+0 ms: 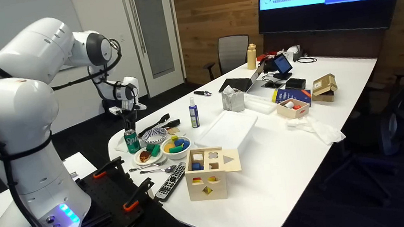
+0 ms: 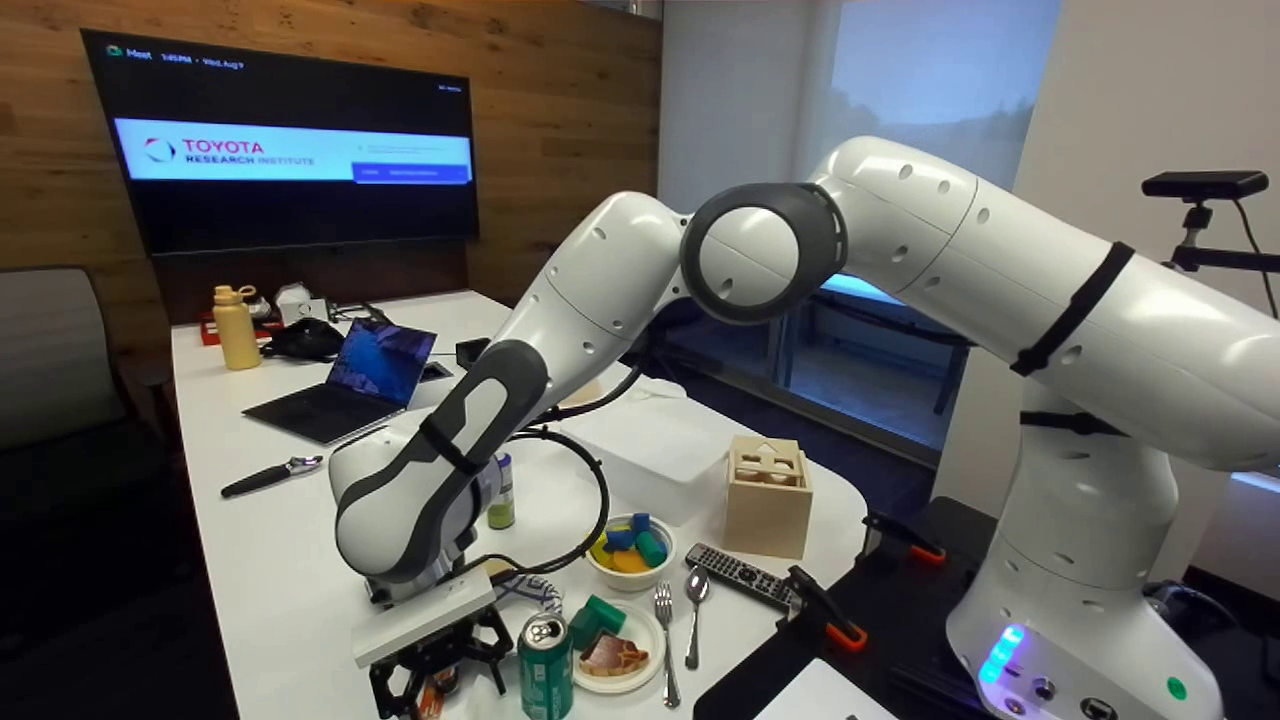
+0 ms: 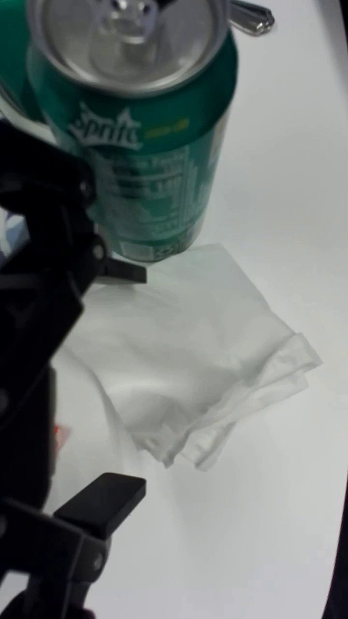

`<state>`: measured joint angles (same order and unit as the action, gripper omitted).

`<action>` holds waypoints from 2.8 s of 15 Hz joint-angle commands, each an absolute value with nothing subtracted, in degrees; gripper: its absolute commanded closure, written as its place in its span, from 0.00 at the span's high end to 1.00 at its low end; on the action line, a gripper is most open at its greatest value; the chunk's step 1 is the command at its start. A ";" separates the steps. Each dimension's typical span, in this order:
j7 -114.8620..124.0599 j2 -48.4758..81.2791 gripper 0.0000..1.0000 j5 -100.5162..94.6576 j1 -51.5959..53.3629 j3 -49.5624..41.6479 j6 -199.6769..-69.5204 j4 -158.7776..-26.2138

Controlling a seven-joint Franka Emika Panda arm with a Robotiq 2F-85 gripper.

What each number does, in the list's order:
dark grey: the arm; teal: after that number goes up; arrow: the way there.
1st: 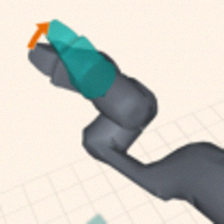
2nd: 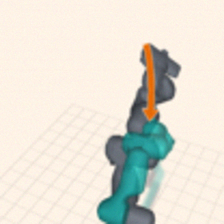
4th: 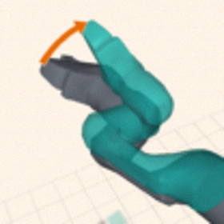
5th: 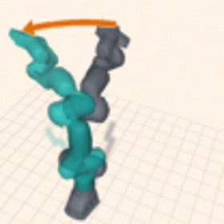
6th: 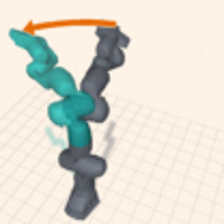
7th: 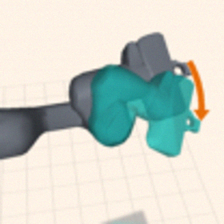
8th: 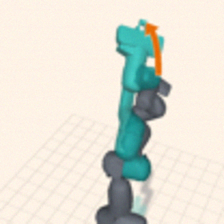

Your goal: Wipe the striped bowl with the paper towel

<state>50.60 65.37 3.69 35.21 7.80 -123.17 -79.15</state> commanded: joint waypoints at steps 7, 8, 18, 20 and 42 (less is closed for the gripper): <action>49.90 72.79 0.27 3.87 35.55 7.82 -114.56 -66.94; 49.88 73.32 0.20 3.84 35.56 7.79 -113.94 -66.08; 51.68 65.81 0.00 2.33 36.73 7.30 -113.86 -71.07; 54.85 62.47 0.00 1.81 37.55 6.02 -112.65 -72.89; 72.85 64.18 0.00 -9.15 34.30 -2.56 -112.17 -72.49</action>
